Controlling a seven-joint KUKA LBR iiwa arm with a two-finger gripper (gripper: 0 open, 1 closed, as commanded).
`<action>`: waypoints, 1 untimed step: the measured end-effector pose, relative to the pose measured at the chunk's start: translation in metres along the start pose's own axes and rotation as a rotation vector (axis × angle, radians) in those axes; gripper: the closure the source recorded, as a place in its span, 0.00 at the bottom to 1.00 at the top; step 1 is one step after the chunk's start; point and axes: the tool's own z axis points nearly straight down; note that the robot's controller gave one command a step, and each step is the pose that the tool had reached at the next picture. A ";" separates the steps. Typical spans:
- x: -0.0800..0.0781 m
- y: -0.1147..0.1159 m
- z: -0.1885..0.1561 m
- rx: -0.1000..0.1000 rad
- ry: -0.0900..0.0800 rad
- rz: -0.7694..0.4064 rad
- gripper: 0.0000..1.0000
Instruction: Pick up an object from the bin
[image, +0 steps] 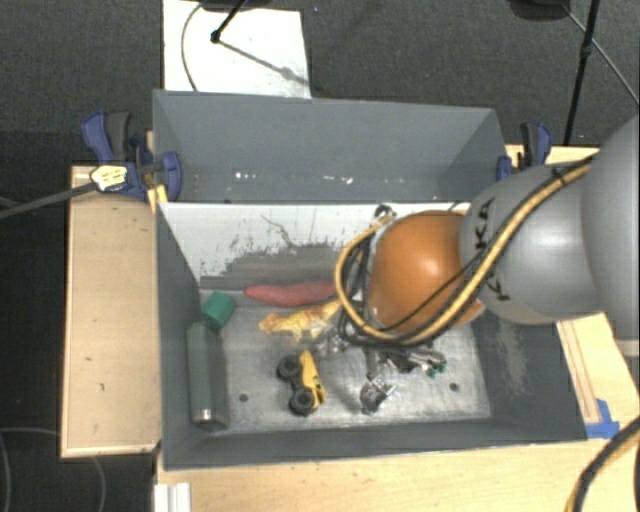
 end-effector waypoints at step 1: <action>-0.019 0.023 0.007 -0.001 -0.008 0.019 0.00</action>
Offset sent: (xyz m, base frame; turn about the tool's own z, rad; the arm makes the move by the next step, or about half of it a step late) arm 0.0076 0.0832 -0.0116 0.2591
